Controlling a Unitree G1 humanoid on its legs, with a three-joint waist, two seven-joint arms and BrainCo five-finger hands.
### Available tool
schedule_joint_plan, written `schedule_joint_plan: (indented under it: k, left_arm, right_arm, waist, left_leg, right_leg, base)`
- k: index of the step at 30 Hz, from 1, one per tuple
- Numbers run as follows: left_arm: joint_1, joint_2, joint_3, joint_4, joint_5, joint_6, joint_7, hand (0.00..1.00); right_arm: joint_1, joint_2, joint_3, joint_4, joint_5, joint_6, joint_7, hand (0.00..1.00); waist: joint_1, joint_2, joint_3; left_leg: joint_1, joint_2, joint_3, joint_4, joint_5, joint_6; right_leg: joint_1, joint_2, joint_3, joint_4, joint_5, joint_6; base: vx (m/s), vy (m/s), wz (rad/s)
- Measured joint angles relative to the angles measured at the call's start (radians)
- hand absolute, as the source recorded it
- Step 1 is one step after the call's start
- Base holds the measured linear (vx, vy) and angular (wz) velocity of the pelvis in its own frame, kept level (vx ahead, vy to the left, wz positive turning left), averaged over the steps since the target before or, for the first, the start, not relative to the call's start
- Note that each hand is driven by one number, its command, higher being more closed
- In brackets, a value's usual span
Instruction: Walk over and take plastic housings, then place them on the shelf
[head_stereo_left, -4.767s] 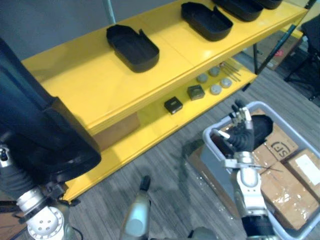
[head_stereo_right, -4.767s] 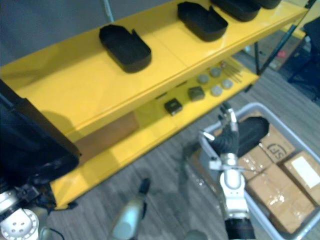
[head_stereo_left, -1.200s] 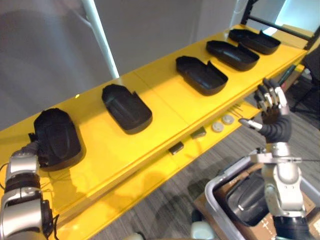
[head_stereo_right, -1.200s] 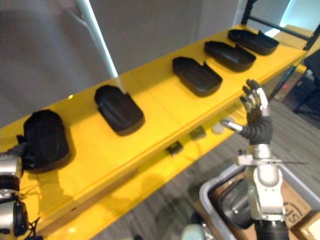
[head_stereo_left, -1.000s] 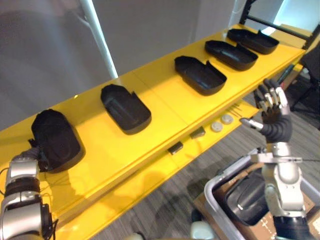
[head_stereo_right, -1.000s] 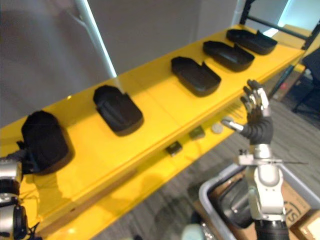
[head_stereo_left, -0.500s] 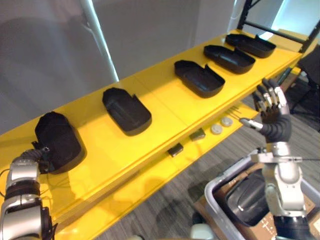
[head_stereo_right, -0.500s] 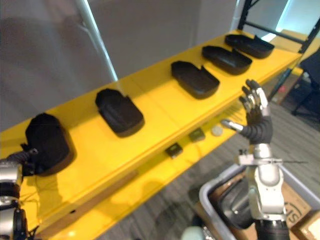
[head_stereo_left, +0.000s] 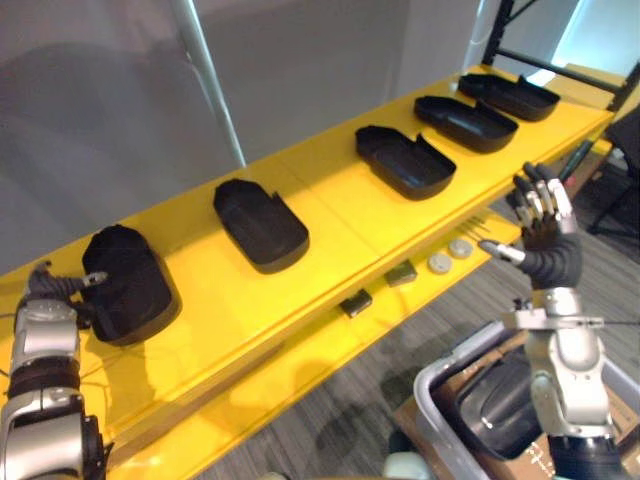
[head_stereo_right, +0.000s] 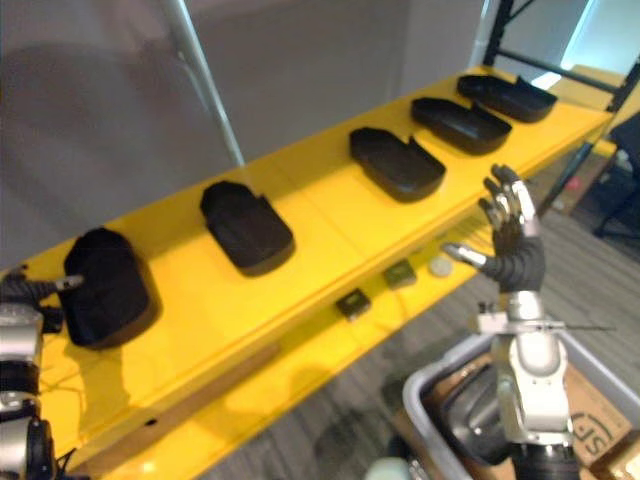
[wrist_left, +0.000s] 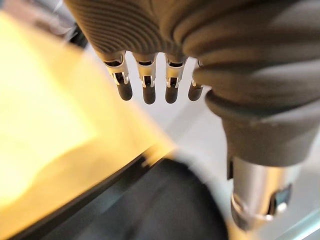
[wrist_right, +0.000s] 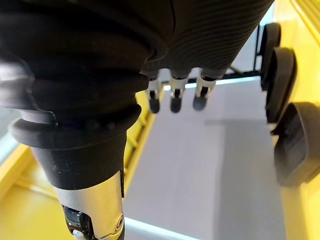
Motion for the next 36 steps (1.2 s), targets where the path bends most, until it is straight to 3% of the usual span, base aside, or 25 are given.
schedule_joint_plan:
  k: [4, 6, 10, 12, 17, 21, 25, 30, 36]
  left_arm:
    - [0.065, 0.000, 0.101, -0.214, 0.002, -0.086, 0.136, 0.00]
    - [0.094, 0.000, 0.151, -0.333, 0.003, -0.159, 0.224, 0.00]
    - [0.145, -0.012, 0.224, -0.540, 0.003, -0.277, 0.325, 0.00]
    - [0.175, -0.060, 0.260, -0.640, -0.002, -0.351, 0.369, 0.00]
    - [0.361, -0.335, 0.321, -0.930, -0.153, -0.565, 0.431, 0.00]
    - [0.509, -0.544, 0.309, -1.089, -0.164, -0.682, 0.442, 0.00]
    - [0.615, -0.620, 0.237, -1.135, -0.163, -0.704, 0.440, 0.00]
    - [0.713, -0.718, 0.147, -1.148, -0.167, -0.727, 0.382, 0.00]
    - [0.715, -0.718, 0.122, -1.167, -0.206, -0.771, 0.353, 0.00]
  right_arm:
    - [0.044, 0.006, -0.007, 0.000, 0.000, -0.011, 0.000, 0.00]
    - [0.059, 0.020, -0.022, -0.001, 0.000, -0.019, 0.000, 0.00]
    - [0.078, 0.063, -0.041, -0.005, 0.000, -0.031, -0.001, 0.00]
    - [0.086, 0.082, -0.047, -0.013, 0.000, -0.039, -0.003, 0.00]
    - [0.127, 0.181, -0.052, -0.041, 0.020, -0.035, -0.001, 0.00]
    - [0.158, 0.265, -0.065, -0.084, 0.017, -0.033, -0.023, 0.00]
    - [0.167, 0.326, -0.064, -0.091, 0.002, -0.038, -0.080, 0.00]
    - [0.174, 0.356, -0.013, -0.091, -0.013, -0.039, -0.154, 0.00]
    - [0.171, 0.361, 0.019, -0.089, -0.041, -0.044, -0.199, 0.00]
  waist:
    - [0.001, 0.004, -0.005]
    - [0.006, 0.012, -0.012]
    - [0.010, 0.018, -0.037]
    - [0.021, 0.023, -0.048]
    - [0.027, 0.022, -0.073]
    - [0.052, 0.005, -0.068]
    - [0.059, -0.021, -0.067]
    - [0.107, -0.050, -0.050]
    - [0.106, -0.078, -0.019]
  left_leg:
    - [0.016, -0.007, -0.001, -0.040, 0.019, -0.002]
    - [0.034, -0.015, -0.001, -0.081, 0.042, -0.003]
    - [0.052, -0.020, -0.008, -0.137, 0.074, -0.006]
    - [0.065, -0.022, -0.008, -0.155, 0.083, -0.007]
    - [0.090, -0.026, -0.019, -0.190, 0.097, -0.008]
    - [0.102, -0.030, -0.024, -0.207, 0.109, -0.008]
    - [0.104, -0.032, -0.062, -0.222, 0.119, -0.010]
    - [0.109, -0.033, -0.079, -0.239, 0.132, -0.011]
    - [0.096, -0.034, -0.103, -0.230, 0.128, -0.010]
  right_leg:
    - [0.006, -0.001, -0.004, -0.005, 0.000, 0.000]
    - [0.007, -0.002, -0.009, -0.005, 0.000, 0.000]
    - [0.009, 0.001, -0.025, -0.009, -0.002, -0.002]
    - [0.013, 0.002, -0.026, -0.010, -0.002, -0.002]
    - [0.044, 0.002, -0.050, -0.024, -0.006, -0.003]
    - [0.051, 0.002, -0.057, -0.024, -0.009, -0.002]
    - [0.073, -0.004, -0.098, -0.023, -0.026, -0.001]
    - [0.076, -0.002, -0.116, -0.020, -0.031, 0.001]
    - [0.076, -0.002, -0.132, -0.017, -0.032, 0.001]
  base:
    - [0.00, -0.002, 0.01]
    - [0.00, -0.011, 0.05]
    - [0.00, -0.028, 0.08]
    - [0.00, 0.000, 0.00]
    - [-0.02, -0.012, 0.08]
    - [-0.01, -0.007, 0.04]
    - [-0.02, -0.012, 0.29]
    - [0.01, -0.002, 0.09]
    - [0.03, 0.006, 0.09]
